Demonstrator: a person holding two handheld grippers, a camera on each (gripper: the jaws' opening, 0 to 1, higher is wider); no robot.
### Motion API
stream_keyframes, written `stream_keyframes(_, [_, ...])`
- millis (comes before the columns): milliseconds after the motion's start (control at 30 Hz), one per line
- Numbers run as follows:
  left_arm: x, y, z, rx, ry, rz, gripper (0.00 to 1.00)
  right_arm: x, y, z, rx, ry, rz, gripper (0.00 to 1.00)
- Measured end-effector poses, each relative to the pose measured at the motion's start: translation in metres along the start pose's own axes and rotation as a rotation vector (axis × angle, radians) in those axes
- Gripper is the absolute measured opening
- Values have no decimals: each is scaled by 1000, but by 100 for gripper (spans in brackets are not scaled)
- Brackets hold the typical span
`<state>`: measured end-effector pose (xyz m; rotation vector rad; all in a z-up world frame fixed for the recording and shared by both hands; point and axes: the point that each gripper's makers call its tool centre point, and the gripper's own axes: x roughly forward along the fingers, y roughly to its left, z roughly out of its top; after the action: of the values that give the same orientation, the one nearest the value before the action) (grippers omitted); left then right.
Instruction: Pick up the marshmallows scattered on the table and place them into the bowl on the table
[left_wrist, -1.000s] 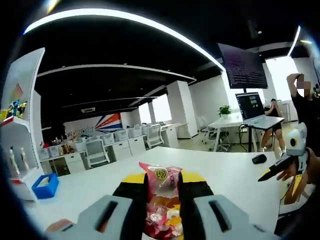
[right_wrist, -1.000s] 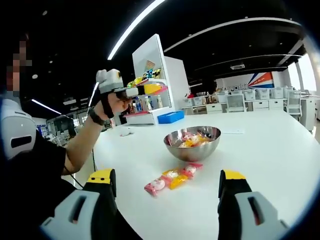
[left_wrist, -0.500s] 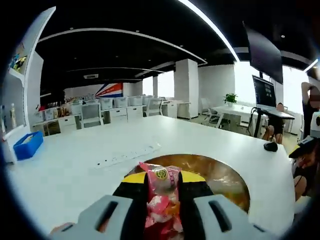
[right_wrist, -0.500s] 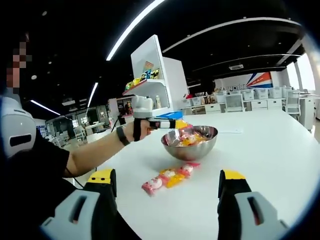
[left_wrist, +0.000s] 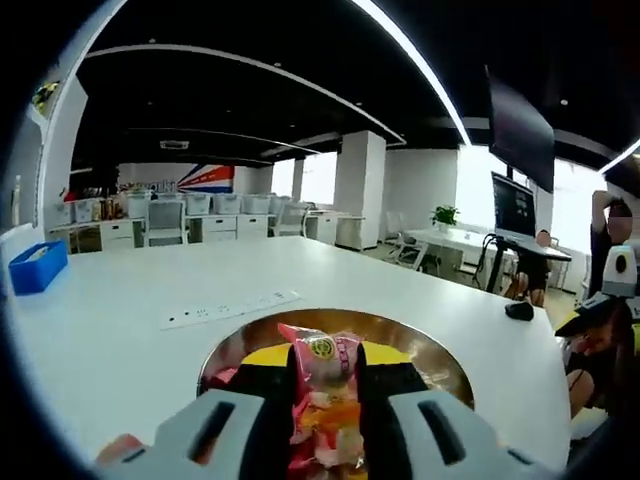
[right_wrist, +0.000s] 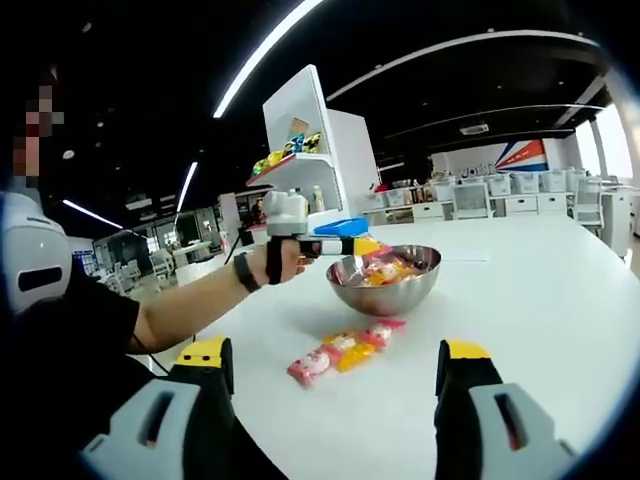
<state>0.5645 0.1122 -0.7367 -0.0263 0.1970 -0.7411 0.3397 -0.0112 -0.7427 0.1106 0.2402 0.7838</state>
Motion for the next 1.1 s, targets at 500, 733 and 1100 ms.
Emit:
stream_keyframes(500, [-2,1,-1,-2,25,32,25,0,0,-1,0,0,-1,78])
stream_keyframes(733, [1,11,0,11,37,48,25,0,0,-1,2,2,0,78])
stream_keyframes(1100, [-2,15,0,-4,27,71,30,-1,-1,-1,2,-2,-2,78])
